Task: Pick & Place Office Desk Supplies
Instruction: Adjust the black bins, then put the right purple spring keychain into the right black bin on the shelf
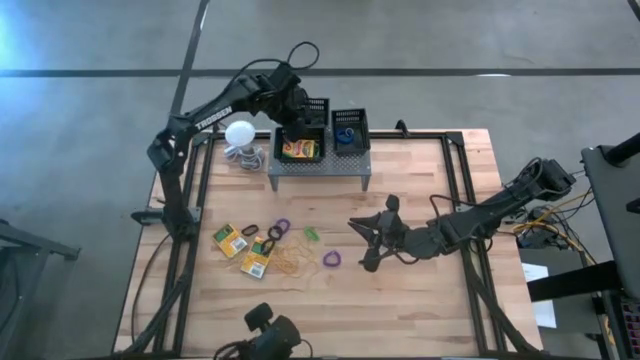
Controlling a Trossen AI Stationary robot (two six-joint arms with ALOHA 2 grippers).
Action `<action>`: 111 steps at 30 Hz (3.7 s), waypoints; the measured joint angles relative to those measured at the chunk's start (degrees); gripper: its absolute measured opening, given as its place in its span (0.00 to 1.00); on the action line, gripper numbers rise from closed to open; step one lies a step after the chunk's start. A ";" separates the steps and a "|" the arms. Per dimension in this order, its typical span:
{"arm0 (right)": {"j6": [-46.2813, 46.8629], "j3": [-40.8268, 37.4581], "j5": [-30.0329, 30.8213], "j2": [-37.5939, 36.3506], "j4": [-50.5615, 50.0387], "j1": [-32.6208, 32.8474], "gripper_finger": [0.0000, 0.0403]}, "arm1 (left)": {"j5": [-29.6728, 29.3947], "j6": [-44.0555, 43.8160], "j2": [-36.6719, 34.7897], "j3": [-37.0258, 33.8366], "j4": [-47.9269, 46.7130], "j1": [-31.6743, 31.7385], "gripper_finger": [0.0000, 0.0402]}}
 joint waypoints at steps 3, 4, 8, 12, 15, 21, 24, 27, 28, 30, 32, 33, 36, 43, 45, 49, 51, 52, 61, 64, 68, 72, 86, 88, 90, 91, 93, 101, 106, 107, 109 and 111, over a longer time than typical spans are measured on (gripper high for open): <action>0.02 0.00 -0.40 0.00 0.00 0.11 0.11 | 0.75 0.02 0.45 -0.03 -0.15 -0.14 0.00; 0.02 0.00 -0.40 0.00 -0.02 0.15 0.11 | 0.99 0.00 0.45 -0.07 -0.36 -0.14 0.00; 0.00 0.00 -0.45 0.00 -0.02 0.15 0.11 | 2.99 0.00 -0.14 -0.07 -0.72 -0.29 0.00; -0.07 0.00 -0.57 0.00 -0.04 0.15 0.11 | 4.20 0.00 -1.14 -0.07 -1.72 -0.48 0.00; -0.22 0.00 -0.58 0.00 -0.07 0.15 0.11 | 4.27 -0.02 -2.07 -0.07 -2.01 -0.60 0.00; -0.24 -0.02 -0.58 0.00 -0.15 0.15 0.11 | 4.13 -0.02 -6.88 -0.07 -3.20 -2.55 0.00; -0.15 -0.55 -0.58 0.00 -0.09 0.11 0.11 | 4.08 -0.02 -10.53 -0.07 -5.01 -5.31 0.00; 0.46 -1.81 -0.58 0.00 0.00 0.11 0.11 | 4.09 -0.24 -15.18 -2.05 -4.58 -10.04 0.00; 0.92 -2.49 -0.58 0.00 0.14 0.11 0.11 | 4.09 -0.53 -17.08 -3.90 -3.38 -12.11 0.00; 3.06 -4.00 -0.58 0.00 0.08 0.11 0.11 | 4.07 -1.81 -21.27 -9.16 0.99 -16.65 0.00; 6.13 -5.73 -0.58 0.00 0.16 0.11 0.11 | 3.66 -3.41 -26.05 -16.08 6.89 -21.82 0.00; 7.76 -6.71 -0.60 0.00 0.35 0.11 0.11 | 3.29 -3.97 -28.52 -19.81 10.26 -24.50 0.00; 11.44 -10.57 -3.96 0.02 2.54 -0.33 0.11 | 1.39 -5.68 -35.45 -32.11 21.23 -33.56 0.00; 15.25 -14.97 -21.04 5.28 7.90 -4.74 0.19 | -11.21 -7.86 -44.28 -57.95 48.14 -54.71 0.00; 15.43 -13.32 -24.39 9.47 8.00 -6.16 0.24 | -17.60 -9.26 -44.51 -63.10 53.55 -59.96 0.00; 14.13 -8.36 -28.05 18.53 7.08 -9.10 0.35 | -25.45 -14.66 -44.69 -68.97 59.53 -67.11 0.00; 11.74 -5.34 -30.99 22.26 5.89 -10.41 0.39 | -26.39 -18.92 -44.62 -70.52 60.65 -68.77 0.00; 10.05 -3.86 -32.80 23.94 5.65 -11.00 0.41 | -26.45 -20.75 -44.63 -71.09 60.68 -69.17 0.00; 0.15 9.43 -37.63 32.55 -10.40 -12.97 0.43 | -26.45 -24.22 -44.65 -72.17 60.73 -69.09 0.00; -2.56 13.82 -37.61 33.14 -20.30 -13.37 0.38 | -26.47 -24.10 -44.65 -72.15 61.15 -69.03 0.00; -4.89 17.13 -37.88 33.59 -28.39 -14.20 0.29 | -26.47 -23.98 -44.64 -72.15 61.16 -68.90 0.00; -6.49 17.87 -43.32 33.80 -28.42 -15.09 0.16 | -26.48 -23.98 -44.63 -72.15 61.16 -68.88 0.00; 3.67 16.24 -30.64 20.56 -28.30 -13.03 0.03 | -26.64 -24.26 -44.62 -72.11 61.16 -68.88 0.00; 3.71 16.98 -26.10 16.76 -28.15 -13.12 0.03 | -26.64 -24.26 -44.62 -72.11 61.16 -68.88 0.00; 3.53 18.11 -21.25 13.03 -28.05 -14.29 0.03 | -26.65 -24.26 -44.62 -72.11 61.35 -68.88 0.00; 3.48 18.77 -19.46 11.48 -28.00 -15.43 0.03 | -26.65 -24.24 -44.62 -72.11 61.34 -68.88 0.00; 2.62 20.22 -18.13 8.99 -28.38 -18.85 0.03 | -26.66 -24.02 -44.62 -72.11 61.54 -68.88 0.00; -7.50 27.49 -18.13 9.52 -34.57 -39.05 0.03 | -27.74 -23.80 -44.62 -72.11 61.56 -68.77 0.00; -10.38 31.85 -21.57 13.09 -40.35 -48.70 0.03 | -27.74 -22.54 -44.62 -72.11 61.57 -68.75 0.00; -10.64 32.46 -24.18 13.70 -41.23 -50.27 0.03 | -27.74 -22.49 -44.62 -72.11 61.57 -68.74 0.00; -10.72 33.61 -30.30 14.95 -43.42 -52.66 0.03 | -27.80 -22.46 -44.62 -72.11 61.59 -68.70 0.00; -11.13 34.35 -34.22 16.57 -46.01 -54.32 0.03 | -27.95 -22.45 -44.62 -72.11 61.59 -68.67 0.00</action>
